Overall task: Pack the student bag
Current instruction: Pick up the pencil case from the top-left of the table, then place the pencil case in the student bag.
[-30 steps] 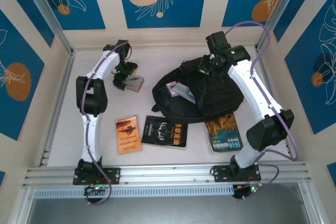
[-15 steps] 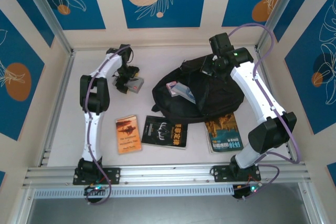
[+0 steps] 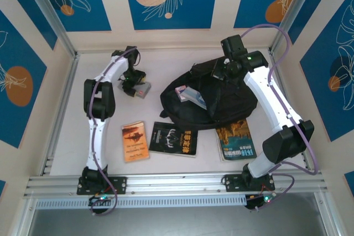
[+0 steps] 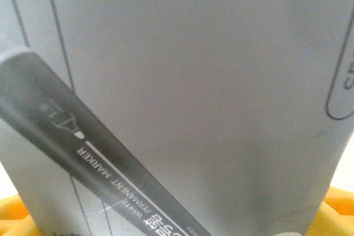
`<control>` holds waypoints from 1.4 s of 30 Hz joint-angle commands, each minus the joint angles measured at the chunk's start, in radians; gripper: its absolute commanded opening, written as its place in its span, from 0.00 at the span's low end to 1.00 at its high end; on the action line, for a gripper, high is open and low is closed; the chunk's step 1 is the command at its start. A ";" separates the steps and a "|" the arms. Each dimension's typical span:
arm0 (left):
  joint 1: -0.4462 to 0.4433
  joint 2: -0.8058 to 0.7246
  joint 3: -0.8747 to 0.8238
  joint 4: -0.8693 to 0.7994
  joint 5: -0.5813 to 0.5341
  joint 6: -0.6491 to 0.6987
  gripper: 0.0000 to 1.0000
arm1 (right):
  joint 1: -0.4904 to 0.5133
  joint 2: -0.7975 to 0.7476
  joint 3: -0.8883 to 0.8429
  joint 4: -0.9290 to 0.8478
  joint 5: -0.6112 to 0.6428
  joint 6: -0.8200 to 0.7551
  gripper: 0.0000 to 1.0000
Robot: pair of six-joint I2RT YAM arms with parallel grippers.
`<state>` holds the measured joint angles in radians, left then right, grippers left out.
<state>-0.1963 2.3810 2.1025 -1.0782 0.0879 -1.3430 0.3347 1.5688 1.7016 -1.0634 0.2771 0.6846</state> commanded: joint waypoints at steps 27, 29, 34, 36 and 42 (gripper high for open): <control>-0.407 -0.723 -0.543 0.441 0.363 0.394 0.65 | 0.005 -0.041 0.168 -0.025 -0.122 0.048 0.00; -0.430 -0.701 -0.523 0.465 0.375 0.406 0.65 | 0.004 -0.028 0.183 -0.021 -0.137 0.066 0.00; -0.451 -0.603 -0.451 0.445 0.412 0.401 0.65 | 0.007 -0.015 0.190 -0.005 -0.168 0.125 0.00; -0.463 -0.581 -0.433 0.449 0.422 0.406 0.63 | 0.008 -0.012 0.187 -0.002 -0.170 0.145 0.00; -0.505 -0.536 -0.404 0.406 0.422 0.434 0.63 | 0.003 -0.013 0.191 0.012 -0.182 0.195 0.00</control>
<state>-0.6788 1.8420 1.6642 -0.6704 0.4709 -0.9386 0.3443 1.5658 1.8511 -1.0889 0.1364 0.8207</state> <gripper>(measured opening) 0.650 0.058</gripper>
